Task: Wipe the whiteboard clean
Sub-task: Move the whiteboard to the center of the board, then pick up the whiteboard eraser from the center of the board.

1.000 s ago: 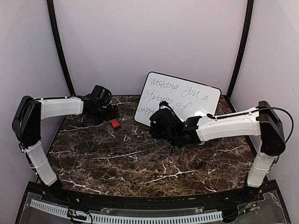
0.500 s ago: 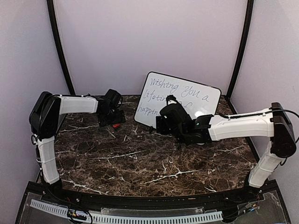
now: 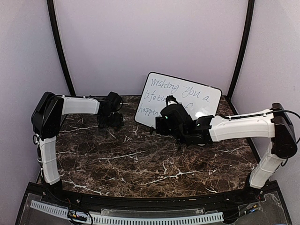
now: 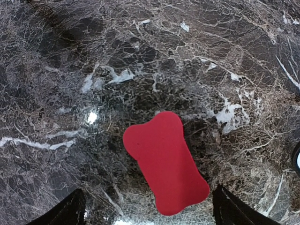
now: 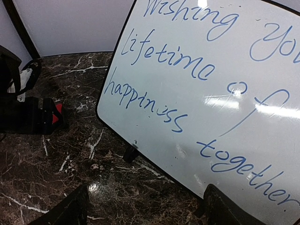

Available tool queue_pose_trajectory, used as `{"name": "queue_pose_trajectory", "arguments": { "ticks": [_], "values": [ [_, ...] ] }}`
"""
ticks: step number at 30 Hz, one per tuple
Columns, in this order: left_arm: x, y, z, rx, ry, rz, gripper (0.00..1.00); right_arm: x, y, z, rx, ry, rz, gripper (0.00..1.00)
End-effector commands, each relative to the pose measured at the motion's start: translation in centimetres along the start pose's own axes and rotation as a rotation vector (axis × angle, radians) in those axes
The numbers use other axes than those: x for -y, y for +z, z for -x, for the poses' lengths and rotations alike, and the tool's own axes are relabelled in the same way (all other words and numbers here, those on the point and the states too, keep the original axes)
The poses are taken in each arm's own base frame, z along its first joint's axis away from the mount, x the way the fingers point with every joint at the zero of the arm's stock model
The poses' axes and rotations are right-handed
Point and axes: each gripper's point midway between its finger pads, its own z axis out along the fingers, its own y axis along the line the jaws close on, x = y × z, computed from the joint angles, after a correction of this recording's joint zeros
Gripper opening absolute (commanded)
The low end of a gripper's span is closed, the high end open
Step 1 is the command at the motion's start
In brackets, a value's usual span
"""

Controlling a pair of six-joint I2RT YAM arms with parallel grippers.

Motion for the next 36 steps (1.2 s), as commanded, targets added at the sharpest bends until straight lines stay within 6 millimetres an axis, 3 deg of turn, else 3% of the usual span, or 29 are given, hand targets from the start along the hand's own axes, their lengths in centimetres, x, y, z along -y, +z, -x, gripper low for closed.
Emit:
{"name": "queue_pose_trajectory", "arguments": {
  "ticks": [1,11,22,32,36],
  "values": [
    [-0.2,0.0,0.0,-0.010,0.031,0.021,0.92,-0.4,0.2,0.7,0.020,0.019,0.016,0.81],
    [1.0,0.3,1.1,0.005,0.003,-0.027,0.91,-0.7,0.5,0.8,0.017,0.020,0.025,0.81],
    [-1.3,1.0,-0.3,-0.045,0.003,0.033,0.83,-0.7,1.0,0.1,-0.002,0.022,0.030,0.81],
    [-3.8,-0.4,-0.5,-0.052,-0.003,0.033,0.76,-1.1,1.2,-0.2,-0.014,0.032,0.043,0.81],
    [-3.9,-1.6,0.8,-0.005,0.016,0.007,0.77,-1.3,1.3,-0.1,-0.012,0.034,0.049,0.81]
  ]
}}
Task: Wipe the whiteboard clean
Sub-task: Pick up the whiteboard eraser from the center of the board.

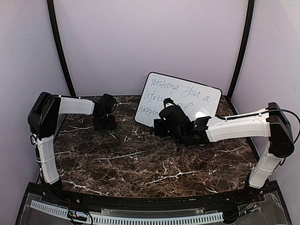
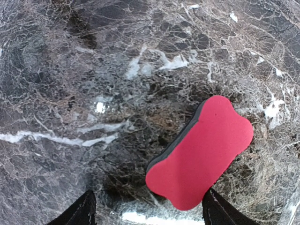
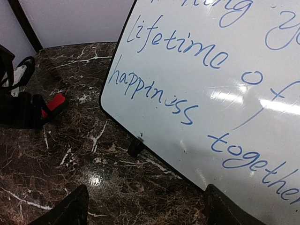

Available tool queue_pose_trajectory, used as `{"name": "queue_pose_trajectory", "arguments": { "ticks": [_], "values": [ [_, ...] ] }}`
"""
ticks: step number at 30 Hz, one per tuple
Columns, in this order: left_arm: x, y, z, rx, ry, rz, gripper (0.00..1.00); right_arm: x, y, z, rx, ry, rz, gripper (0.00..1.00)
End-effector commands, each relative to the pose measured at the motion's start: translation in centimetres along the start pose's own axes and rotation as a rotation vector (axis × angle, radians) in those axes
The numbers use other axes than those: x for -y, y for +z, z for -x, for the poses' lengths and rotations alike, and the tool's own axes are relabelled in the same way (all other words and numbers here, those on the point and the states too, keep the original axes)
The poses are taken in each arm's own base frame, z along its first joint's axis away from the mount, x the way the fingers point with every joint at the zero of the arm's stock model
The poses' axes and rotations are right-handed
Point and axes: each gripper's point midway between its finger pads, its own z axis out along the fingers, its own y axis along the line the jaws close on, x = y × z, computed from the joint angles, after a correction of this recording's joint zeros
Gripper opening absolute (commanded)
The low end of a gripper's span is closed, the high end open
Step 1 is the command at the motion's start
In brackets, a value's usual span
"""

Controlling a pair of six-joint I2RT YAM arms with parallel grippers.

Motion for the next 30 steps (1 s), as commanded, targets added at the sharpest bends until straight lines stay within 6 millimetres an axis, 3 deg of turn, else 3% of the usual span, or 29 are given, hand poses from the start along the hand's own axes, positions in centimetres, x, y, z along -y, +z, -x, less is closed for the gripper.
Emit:
{"name": "queue_pose_trajectory", "arguments": {
  "ticks": [1,6,7,11,13,15,22,25,30],
  "values": [
    [0.0,-3.6,2.4,0.086,0.025,-0.062,0.77,-0.7,0.2,1.2,0.026,0.035,0.021,0.81],
    [2.2,-6.7,5.5,0.214,0.176,-0.200,0.81,-0.8,0.1,1.4,0.028,0.034,0.024,0.81],
    [3.5,-7.2,5.9,0.235,0.242,-0.262,0.83,-0.8,0.1,1.5,0.030,0.034,0.023,0.81],
    [7.0,-9.3,6.3,0.287,0.449,-0.478,0.92,-0.8,0.1,1.7,0.035,0.032,0.021,0.81],
    [7.6,-9.9,6.5,0.302,0.506,-0.551,0.96,-1.0,0.2,1.6,0.029,0.031,0.027,0.81],
    [7.5,-10.3,7.2,0.320,0.564,-0.574,0.97,-1.2,0.2,1.6,0.022,0.029,0.036,0.81],
    [4.2,-8.0,7.4,0.278,0.654,-0.410,0.99,-1.0,-0.1,1.7,0.017,0.004,0.028,0.81],
    [3.2,-6.9,6.9,0.265,0.674,-0.374,0.99,-1.0,-0.4,1.9,0.023,-0.010,0.040,0.82],
    [3.0,-5.4,5.5,0.227,0.682,-0.382,0.97,-0.7,-0.7,2.3,0.033,-0.041,0.028,0.82]
  ]
}}
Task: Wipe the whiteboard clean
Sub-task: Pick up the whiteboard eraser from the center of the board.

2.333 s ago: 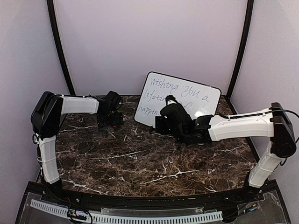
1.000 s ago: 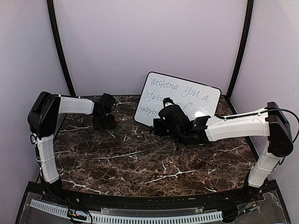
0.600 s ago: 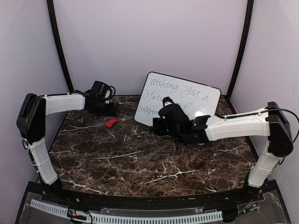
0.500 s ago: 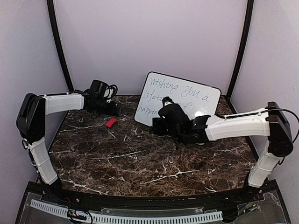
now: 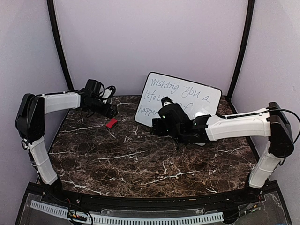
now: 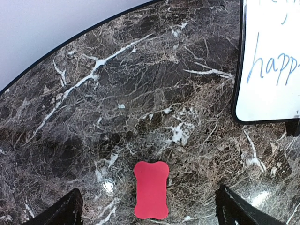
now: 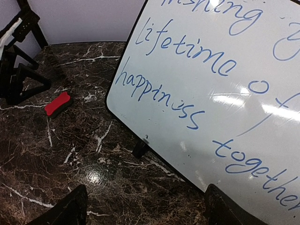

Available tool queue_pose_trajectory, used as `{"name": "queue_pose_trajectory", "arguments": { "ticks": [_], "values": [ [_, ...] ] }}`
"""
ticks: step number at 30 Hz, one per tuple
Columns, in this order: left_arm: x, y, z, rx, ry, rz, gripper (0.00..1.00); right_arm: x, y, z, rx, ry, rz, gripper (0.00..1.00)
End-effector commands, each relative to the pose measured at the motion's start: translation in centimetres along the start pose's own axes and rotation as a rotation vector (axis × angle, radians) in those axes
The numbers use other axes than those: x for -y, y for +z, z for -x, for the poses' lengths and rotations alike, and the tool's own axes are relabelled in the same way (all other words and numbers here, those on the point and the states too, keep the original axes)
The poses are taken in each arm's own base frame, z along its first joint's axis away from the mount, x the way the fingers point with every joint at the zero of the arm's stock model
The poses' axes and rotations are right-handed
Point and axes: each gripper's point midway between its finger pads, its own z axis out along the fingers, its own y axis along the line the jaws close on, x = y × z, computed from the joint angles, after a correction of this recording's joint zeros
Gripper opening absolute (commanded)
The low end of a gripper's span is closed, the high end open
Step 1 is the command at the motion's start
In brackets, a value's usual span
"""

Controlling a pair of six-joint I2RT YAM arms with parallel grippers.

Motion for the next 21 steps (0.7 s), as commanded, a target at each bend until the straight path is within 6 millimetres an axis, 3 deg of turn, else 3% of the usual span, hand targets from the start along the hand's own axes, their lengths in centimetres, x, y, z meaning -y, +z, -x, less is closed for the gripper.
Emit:
{"name": "queue_pose_trajectory", "arguments": {
  "ticks": [1,8,21],
  "values": [
    [0.1,1.0,-2.5,-0.064,0.027,-0.013,0.95,0.1,-0.6,1.6,0.037,-0.014,0.002,0.82],
    [1.1,2.7,-4.7,-0.119,0.005,-0.068,0.88,0.5,-1.1,1.8,0.053,-0.008,0.007,0.85],
    [-0.5,4.5,-6.4,-0.163,-0.030,-0.033,0.82,0.1,-1.2,1.3,0.038,-0.005,0.043,0.92]
  ]
}}
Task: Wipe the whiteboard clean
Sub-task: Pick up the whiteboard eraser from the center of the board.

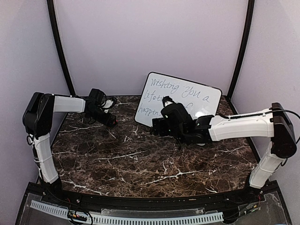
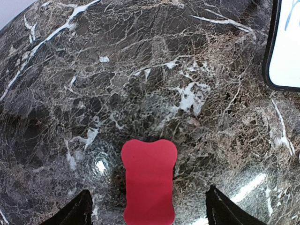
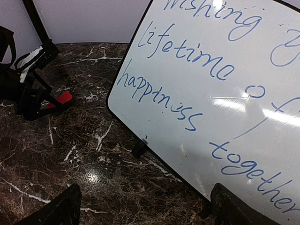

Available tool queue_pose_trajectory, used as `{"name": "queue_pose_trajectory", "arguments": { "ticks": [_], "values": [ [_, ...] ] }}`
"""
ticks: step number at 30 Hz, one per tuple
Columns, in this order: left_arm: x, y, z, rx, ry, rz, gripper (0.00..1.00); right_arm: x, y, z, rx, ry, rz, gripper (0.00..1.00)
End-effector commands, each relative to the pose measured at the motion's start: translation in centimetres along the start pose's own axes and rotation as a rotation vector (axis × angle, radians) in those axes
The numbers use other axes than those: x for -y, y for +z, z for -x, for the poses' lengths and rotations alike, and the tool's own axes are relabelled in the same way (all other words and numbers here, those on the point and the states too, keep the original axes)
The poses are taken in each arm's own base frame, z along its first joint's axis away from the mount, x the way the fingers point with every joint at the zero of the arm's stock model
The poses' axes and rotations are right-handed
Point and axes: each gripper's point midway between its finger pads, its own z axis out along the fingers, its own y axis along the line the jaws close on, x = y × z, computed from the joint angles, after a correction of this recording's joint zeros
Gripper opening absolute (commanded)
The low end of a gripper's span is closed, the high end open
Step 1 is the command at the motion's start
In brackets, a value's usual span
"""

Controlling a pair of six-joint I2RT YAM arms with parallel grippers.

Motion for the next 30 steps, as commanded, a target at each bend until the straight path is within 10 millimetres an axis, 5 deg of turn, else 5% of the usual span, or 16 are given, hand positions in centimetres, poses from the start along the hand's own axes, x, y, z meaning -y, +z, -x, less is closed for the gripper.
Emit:
{"name": "queue_pose_trajectory", "arguments": {
  "ticks": [1,30],
  "values": [
    [-0.6,0.8,-0.9,-0.025,-0.013,0.004,0.81,-0.3,-0.5,0.9,0.025,0.022,0.033,0.92],
    [-1.1,2.2,-0.3,-0.002,-0.092,-0.081,0.63,-0.7,0.6,-0.4,-0.016,0.016,0.031,0.92]
  ]
}}
